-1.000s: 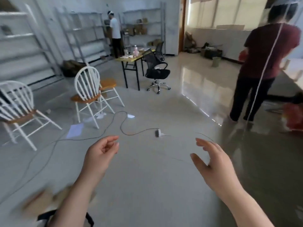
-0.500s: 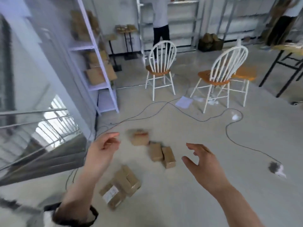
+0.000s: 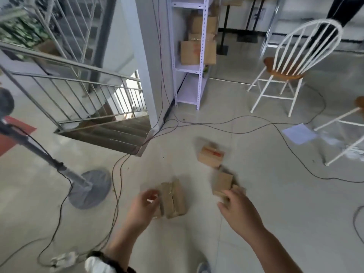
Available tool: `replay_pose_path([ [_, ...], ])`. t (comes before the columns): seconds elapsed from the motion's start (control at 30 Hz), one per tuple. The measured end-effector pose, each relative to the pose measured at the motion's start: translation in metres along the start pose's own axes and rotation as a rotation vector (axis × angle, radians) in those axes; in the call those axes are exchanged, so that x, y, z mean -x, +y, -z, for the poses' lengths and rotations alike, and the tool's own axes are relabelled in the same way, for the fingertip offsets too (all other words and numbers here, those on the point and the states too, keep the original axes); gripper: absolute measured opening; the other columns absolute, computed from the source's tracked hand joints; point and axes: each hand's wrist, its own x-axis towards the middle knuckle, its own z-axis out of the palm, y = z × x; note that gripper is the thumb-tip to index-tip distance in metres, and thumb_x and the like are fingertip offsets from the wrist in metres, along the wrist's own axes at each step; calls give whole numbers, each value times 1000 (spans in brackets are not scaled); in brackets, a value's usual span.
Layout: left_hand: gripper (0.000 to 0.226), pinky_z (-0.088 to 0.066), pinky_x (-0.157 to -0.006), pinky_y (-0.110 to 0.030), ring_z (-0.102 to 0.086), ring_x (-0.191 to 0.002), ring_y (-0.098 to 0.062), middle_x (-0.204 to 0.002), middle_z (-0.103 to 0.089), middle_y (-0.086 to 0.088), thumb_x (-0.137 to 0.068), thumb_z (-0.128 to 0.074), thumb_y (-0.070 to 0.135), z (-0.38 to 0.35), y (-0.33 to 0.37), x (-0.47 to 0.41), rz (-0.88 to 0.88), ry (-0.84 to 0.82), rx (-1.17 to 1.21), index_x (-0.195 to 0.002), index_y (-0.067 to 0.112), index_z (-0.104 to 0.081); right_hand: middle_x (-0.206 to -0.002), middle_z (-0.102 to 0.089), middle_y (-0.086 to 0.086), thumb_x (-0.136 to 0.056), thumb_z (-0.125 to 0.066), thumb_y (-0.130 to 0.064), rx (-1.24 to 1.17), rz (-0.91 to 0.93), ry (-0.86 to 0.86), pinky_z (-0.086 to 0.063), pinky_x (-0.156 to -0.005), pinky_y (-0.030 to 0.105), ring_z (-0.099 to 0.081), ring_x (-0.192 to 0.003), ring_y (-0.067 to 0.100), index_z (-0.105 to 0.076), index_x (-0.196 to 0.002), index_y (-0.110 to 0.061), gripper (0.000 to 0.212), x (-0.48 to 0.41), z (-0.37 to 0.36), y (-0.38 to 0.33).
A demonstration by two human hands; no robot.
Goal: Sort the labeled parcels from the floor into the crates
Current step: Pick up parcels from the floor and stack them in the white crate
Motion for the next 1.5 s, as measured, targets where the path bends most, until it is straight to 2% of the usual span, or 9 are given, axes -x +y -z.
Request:
replay_pose_path([
  [0.3,14,-41,-57,-7,-59,-73,-5,-81,-66,4,-90,-61,15,-115,-188,-129,197,77,-23,-102,21,-66,-131,-53,-3,-91,-56,-31,-11,-36,-146,-38,-99,25,-49,-122,14,-54,-127,-18,39,-146,-211,79],
  [0.43,34,-48,-77,-26,-61,-89,-13,-102,-67,2,-87,-58,19,-195,-320,-197,308,-29,-134,-121,16,-59,-133,-48,0,-93,-52,-33,18,-67,-262,-38,-98,26,-48,-123,17,-47,-133,-18,43,-208,-348,116],
  [0.63,62,-46,-91,-31,-56,-112,-25,-128,-51,-8,-83,-58,29,-278,-418,-302,377,-26,-246,-138,13,-35,-139,-41,4,-93,-50,-34,106,-34,-294,-39,-99,31,-45,-126,23,-39,-137,-14,49,-307,-481,138],
  [0.73,75,-45,-95,-41,-51,-117,-33,-131,-42,-13,-81,-68,34,-287,-433,-358,333,3,-397,-140,18,-25,-137,-42,9,-91,-53,-36,162,-59,-283,-40,-100,35,-46,-124,28,-42,-134,-14,50,-363,-517,155],
  [0.9,60,-50,-90,-37,-59,-103,-27,-112,-59,-10,-81,-68,45,-285,-480,-378,509,-124,-441,-122,6,-46,-137,-50,13,-92,-51,-33,82,-168,-409,-42,-99,32,-49,-123,30,-46,-134,-10,49,-388,-557,188],
  [0.97,44,-52,-83,-33,-61,-89,-24,-91,-62,-6,-87,-59,48,-286,-488,-369,522,-212,-381,-102,6,-58,-140,-48,13,-92,-52,-31,58,-143,-393,-41,-102,33,-47,-126,30,-35,-143,-10,58,-383,-558,189],
  [1.1,40,-54,-85,-34,-64,-96,-26,-96,-65,-10,-92,-53,46,-290,-482,-375,506,-241,-383,-91,7,-61,-148,-38,10,-92,-54,-20,46,-74,-342,-37,-105,31,-42,-131,27,-18,-150,-19,68,-385,-558,182],
  [1.3,38,-54,-80,-33,-63,-89,-25,-93,-63,-9,-90,-58,42,-284,-477,-388,475,-233,-445,-98,5,-57,-147,-42,4,-94,-52,-19,-36,-68,-283,-41,-96,24,-50,-124,23,-30,-147,-19,58,-396,-561,184],
  [1.5,40,-55,-73,-32,-68,-80,-25,-85,-69,-11,-88,-60,42,-282,-452,-394,321,-175,-455,-88,2,-64,-152,-33,7,-95,-49,-37,-320,-271,-291,-32,-109,34,-35,-137,28,-21,-150,-18,65,-405,-561,198],
])
